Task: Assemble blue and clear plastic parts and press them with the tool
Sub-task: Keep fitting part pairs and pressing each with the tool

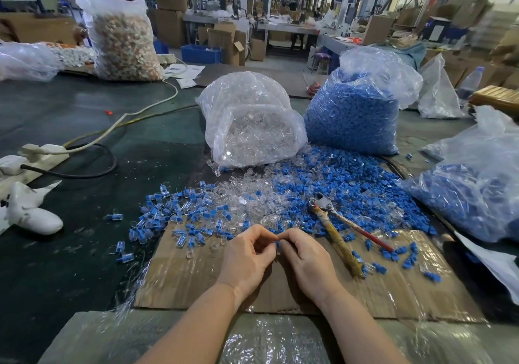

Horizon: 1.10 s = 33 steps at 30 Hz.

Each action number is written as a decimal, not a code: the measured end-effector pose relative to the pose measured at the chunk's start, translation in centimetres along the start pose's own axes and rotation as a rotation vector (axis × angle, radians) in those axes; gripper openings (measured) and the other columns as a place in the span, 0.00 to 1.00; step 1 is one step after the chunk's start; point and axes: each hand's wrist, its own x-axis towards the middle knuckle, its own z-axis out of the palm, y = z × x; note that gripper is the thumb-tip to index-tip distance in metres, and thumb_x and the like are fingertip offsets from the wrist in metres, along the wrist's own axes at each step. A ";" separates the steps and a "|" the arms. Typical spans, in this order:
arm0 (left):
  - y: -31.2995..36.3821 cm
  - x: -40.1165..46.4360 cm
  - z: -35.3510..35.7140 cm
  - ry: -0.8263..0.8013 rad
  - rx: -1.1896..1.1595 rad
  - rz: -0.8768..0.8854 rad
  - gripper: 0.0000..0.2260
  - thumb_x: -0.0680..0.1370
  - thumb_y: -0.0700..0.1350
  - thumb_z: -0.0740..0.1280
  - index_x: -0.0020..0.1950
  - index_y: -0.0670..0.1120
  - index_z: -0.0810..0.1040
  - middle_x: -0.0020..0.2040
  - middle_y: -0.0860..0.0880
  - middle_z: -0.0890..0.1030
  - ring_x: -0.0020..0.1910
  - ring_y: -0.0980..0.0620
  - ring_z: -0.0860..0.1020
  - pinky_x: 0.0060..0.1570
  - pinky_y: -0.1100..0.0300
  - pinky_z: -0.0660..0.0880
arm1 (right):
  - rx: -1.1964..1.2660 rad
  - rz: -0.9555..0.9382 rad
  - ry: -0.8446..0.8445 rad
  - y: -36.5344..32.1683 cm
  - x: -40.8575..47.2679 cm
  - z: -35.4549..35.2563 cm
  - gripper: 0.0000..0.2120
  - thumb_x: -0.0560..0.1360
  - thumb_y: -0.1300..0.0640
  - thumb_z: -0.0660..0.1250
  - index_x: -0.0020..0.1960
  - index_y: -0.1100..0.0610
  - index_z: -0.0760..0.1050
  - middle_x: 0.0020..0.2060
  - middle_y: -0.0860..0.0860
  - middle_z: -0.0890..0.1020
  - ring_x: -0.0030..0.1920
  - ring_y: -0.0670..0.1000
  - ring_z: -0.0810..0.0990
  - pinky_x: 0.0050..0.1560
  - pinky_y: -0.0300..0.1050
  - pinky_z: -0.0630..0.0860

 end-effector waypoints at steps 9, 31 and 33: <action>0.3 0.5 -0.2 0.077 -0.114 -0.046 0.06 0.74 0.36 0.67 0.45 0.47 0.79 0.40 0.50 0.81 0.37 0.63 0.77 0.38 0.74 0.72 | -0.401 0.155 0.446 0.2 -0.3 -1.8 0.13 0.75 0.54 0.66 0.58 0.57 0.75 0.54 0.53 0.78 0.55 0.54 0.75 0.56 0.50 0.68; 2.5 2.7 -0.8 0.109 -0.361 -0.242 0.06 0.76 0.35 0.65 0.46 0.46 0.77 0.39 0.48 0.81 0.34 0.58 0.77 0.32 0.69 0.73 | -0.285 0.355 -0.045 -2.3 1.9 -6.7 0.12 0.79 0.48 0.55 0.44 0.56 0.67 0.42 0.53 0.74 0.39 0.51 0.71 0.39 0.45 0.68; 2.9 3.1 -1.0 0.121 -0.382 -0.247 0.06 0.76 0.35 0.65 0.46 0.46 0.77 0.40 0.47 0.81 0.34 0.56 0.76 0.33 0.67 0.73 | -0.005 0.405 -0.156 -3.4 1.9 -6.8 0.13 0.78 0.51 0.58 0.38 0.57 0.66 0.33 0.51 0.71 0.31 0.50 0.67 0.34 0.43 0.62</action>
